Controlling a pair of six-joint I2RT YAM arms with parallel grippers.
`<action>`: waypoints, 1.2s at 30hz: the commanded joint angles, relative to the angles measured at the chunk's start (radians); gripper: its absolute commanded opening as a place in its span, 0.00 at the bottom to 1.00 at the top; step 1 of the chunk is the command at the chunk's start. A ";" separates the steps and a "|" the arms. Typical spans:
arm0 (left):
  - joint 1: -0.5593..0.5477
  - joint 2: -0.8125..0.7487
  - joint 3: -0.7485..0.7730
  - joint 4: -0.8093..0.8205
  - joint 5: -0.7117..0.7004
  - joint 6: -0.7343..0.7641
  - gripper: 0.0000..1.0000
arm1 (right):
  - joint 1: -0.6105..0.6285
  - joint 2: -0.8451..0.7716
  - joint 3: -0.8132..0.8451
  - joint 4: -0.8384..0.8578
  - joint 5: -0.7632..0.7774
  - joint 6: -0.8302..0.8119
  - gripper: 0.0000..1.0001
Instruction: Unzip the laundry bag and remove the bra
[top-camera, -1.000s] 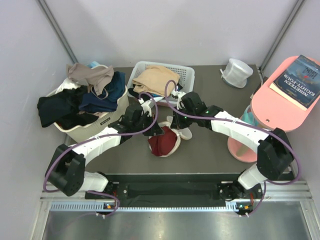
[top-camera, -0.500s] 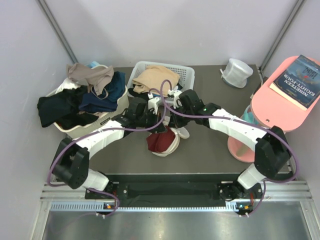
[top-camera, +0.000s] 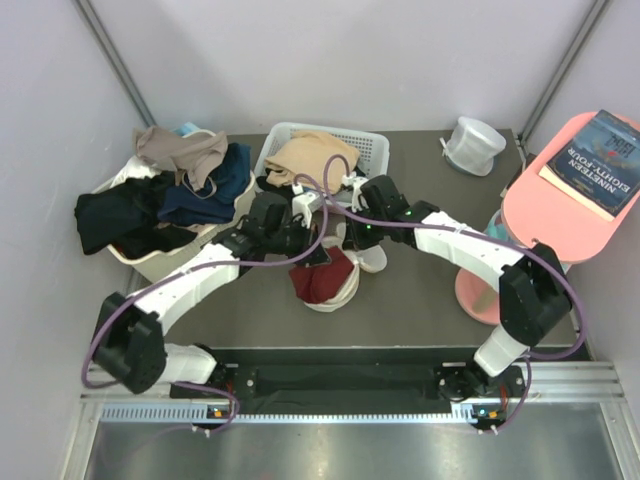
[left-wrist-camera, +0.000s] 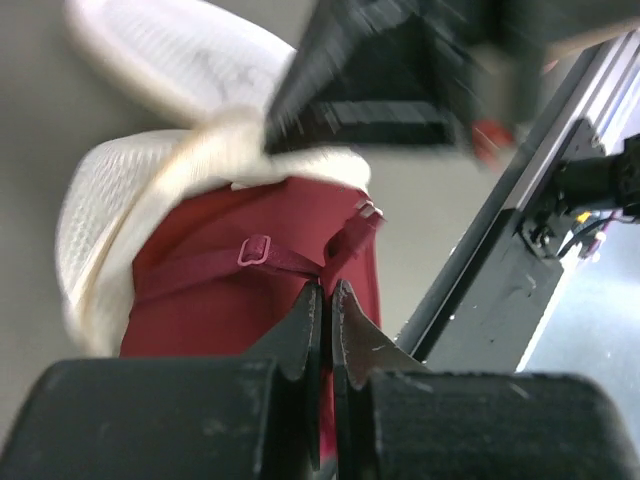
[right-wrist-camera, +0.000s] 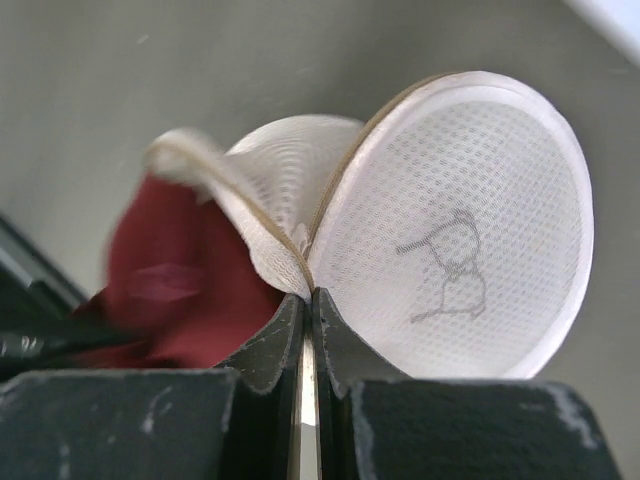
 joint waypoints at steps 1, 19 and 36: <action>0.002 -0.163 0.020 -0.052 -0.098 -0.030 0.00 | -0.054 -0.042 -0.016 0.012 0.066 0.017 0.00; 0.002 -0.162 0.486 0.270 -0.115 -0.351 0.00 | -0.052 -0.146 -0.139 0.017 0.088 0.063 0.00; 0.149 0.099 1.375 -0.075 -0.320 -0.130 0.00 | -0.055 -0.168 -0.150 0.032 0.108 0.081 0.00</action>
